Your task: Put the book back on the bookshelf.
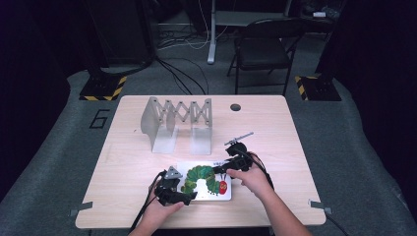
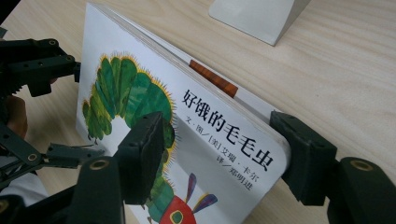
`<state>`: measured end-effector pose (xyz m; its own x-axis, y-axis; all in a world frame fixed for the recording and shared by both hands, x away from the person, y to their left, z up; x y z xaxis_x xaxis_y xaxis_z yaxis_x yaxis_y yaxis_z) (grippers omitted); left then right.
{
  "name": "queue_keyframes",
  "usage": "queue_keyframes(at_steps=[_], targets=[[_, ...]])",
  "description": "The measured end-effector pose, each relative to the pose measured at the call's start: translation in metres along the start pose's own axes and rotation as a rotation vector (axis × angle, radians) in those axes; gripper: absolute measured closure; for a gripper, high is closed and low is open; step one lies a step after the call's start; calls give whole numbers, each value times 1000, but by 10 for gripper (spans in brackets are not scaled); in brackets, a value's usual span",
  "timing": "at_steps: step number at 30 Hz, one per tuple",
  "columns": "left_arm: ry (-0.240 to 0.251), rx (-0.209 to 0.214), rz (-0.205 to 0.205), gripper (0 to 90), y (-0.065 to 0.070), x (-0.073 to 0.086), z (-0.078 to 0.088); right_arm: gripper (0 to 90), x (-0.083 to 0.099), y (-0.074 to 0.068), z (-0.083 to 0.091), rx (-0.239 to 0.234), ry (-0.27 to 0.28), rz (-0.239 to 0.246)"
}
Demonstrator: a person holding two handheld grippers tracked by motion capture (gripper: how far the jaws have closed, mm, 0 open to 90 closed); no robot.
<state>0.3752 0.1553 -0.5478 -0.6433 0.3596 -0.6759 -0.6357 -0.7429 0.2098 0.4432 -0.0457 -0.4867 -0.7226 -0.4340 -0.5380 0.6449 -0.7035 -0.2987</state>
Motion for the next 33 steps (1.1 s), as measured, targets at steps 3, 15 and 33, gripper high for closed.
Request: queue_keyframes(at_steps=[3, 15, 33], targets=[[11, 4, 18, 191, -1, -1, 3, 386, 0, 0, 2, -3, 3, -2], [50, 25, 89, 361, -7, -4, 15, 413, -4, -6, 11, 13, 27, 26], [97, -27, 83, 491, -11, -12, 31, 408, -12, -21, 28, 11, 85, 88]])
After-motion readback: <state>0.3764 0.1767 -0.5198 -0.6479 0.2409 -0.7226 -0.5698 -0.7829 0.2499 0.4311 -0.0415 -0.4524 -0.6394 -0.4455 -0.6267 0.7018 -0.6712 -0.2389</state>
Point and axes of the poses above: each handheld gripper's, and its own axes: z roughly backward along the jaws, x roughly out of its underside, y roughly to its right, the point moved 5 cm from there along -z, roughly forward along the jaws, and after that the axes turned 2 degrees about z, right-handed, at the moved point
